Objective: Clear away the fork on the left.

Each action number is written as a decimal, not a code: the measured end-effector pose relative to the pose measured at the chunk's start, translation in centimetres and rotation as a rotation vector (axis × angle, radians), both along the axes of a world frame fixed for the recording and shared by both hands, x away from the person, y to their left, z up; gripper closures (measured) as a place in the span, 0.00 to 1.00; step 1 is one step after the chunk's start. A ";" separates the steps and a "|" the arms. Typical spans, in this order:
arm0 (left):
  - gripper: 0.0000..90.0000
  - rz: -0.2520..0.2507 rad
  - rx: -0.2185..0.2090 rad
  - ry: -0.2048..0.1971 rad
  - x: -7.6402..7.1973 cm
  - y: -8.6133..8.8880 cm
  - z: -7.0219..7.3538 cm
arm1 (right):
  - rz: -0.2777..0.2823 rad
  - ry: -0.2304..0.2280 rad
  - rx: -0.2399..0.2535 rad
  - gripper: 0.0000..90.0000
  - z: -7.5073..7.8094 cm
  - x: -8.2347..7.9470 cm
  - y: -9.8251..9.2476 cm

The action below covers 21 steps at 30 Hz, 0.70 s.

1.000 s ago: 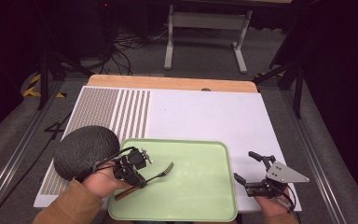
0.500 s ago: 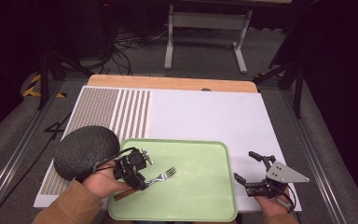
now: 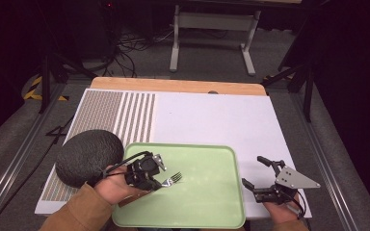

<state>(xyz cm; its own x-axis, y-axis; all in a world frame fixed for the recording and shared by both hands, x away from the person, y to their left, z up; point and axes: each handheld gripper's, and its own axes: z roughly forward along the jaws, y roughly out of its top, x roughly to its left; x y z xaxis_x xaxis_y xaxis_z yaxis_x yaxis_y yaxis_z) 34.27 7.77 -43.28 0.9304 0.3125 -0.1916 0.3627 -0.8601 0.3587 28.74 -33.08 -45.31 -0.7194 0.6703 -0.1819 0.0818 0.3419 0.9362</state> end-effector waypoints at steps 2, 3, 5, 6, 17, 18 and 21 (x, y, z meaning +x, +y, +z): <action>1.00 -0.024 0.021 -0.029 -0.1 -0.4 -0.2 | -0.002 0.002 0.004 0.11 0.0 0.0 0.0; 1.00 -0.034 0.025 -0.026 -0.1 -0.5 -0.3 | -0.001 -0.001 0.001 0.11 0.0 -0.1 0.0; 1.00 -0.053 0.021 -0.017 -0.2 -0.8 -0.5 | -0.003 -0.005 0.000 0.11 0.1 -0.1 0.0; 1.00 -0.064 0.028 -0.014 -0.2 -0.9 -0.6 | -0.003 -0.003 0.002 0.11 0.1 -0.1 0.0; 1.00 -0.094 0.070 -0.022 -0.1 -1.6 -1.4 | -0.006 -0.004 0.002 0.11 0.1 -0.1 -0.1; 1.00 -0.092 0.071 -0.020 -0.1 -1.6 -1.5 | -0.004 -0.004 0.003 0.11 0.1 -0.1 -0.1; 1.00 -0.092 0.083 -0.030 0.0 -1.6 -1.5 | -0.003 -0.004 0.000 0.11 0.1 -0.1 -0.1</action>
